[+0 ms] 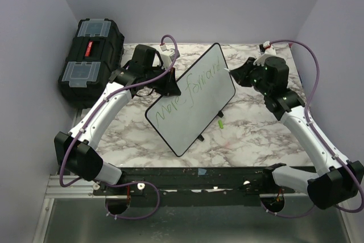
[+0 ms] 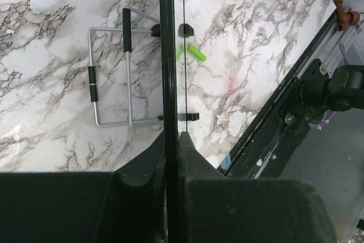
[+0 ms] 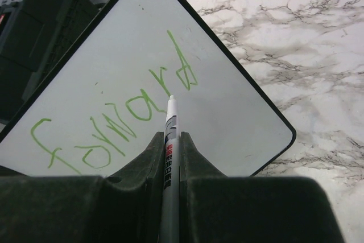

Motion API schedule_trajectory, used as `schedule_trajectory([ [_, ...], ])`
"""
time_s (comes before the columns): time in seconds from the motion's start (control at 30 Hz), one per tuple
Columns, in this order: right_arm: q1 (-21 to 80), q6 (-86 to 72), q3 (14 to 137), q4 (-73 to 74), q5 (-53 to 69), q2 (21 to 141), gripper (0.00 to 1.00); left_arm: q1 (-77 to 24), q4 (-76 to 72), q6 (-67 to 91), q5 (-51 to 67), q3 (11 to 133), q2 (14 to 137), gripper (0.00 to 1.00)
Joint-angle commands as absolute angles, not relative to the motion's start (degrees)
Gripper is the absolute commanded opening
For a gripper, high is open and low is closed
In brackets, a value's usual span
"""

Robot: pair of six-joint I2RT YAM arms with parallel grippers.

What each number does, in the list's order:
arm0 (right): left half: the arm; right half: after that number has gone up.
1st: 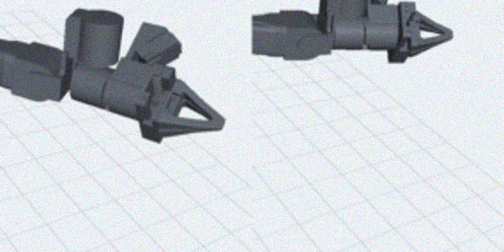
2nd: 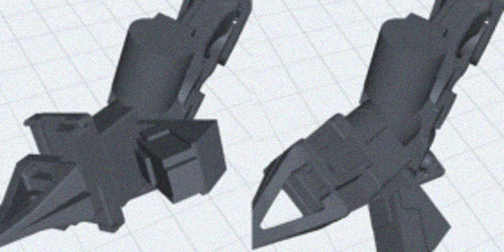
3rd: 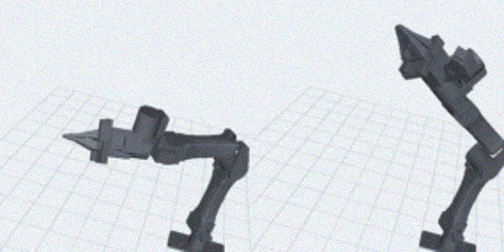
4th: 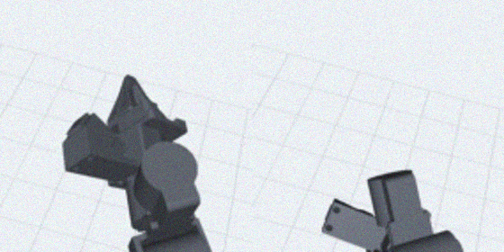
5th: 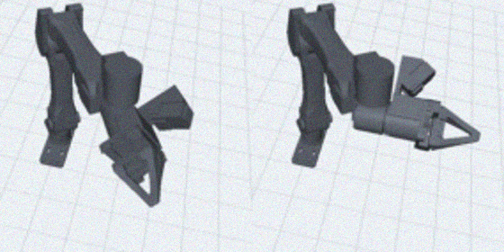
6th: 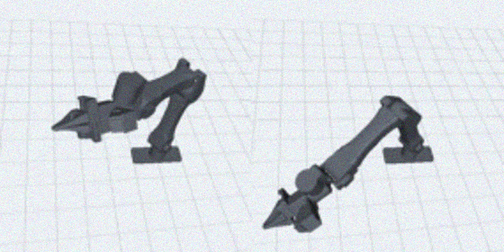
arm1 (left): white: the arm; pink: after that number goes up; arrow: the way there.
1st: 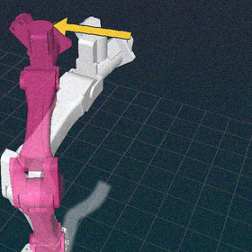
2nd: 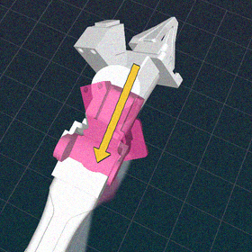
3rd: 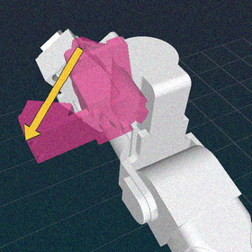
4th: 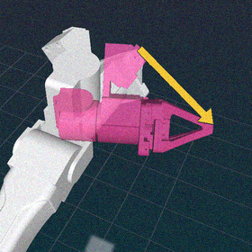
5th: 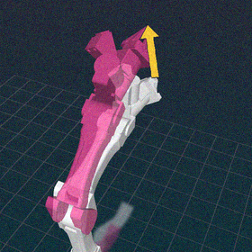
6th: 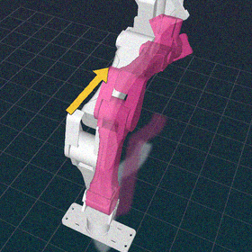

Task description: Write a sentence on the whiteboard

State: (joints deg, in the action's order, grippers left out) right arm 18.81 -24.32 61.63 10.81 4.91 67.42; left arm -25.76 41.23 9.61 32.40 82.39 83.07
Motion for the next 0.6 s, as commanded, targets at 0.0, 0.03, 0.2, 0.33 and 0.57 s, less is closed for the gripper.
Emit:
schedule_trajectory([
  [0.0, 19.24, -23.82, 61.85, 15.13, 4.34, 64.30, 0.01, -27.33, 42.76, 4.48, 28.07, 81.02, 85.62, 0.00],
  [0.03, 19.24, -24.01, 61.56, 15.58, 4.54, 63.80, 0.01, -27.24, 42.80, 4.64, 27.59, 81.02, 85.78, 0.00],
  [0.2, 19.25, -25.61, 59.76, 16.57, 6.28, 60.91, 0.01, -26.53, 43.29, 5.25, 24.27, 81.35, 87.14, 0.00],
  [0.33, 19.23, -26.71, 58.90, 17.00, 7.40, 58.99, 0.01, -25.63, 43.51, 5.20, 21.72, 81.96, 88.44, 0.00],
  [0.57, 19.25, -28.55, 57.99, 18.21, 10.19, 56.15, 0.01, -23.94, 43.95, 4.58, 19.46, 84.05, 90.98, 0.00],
])
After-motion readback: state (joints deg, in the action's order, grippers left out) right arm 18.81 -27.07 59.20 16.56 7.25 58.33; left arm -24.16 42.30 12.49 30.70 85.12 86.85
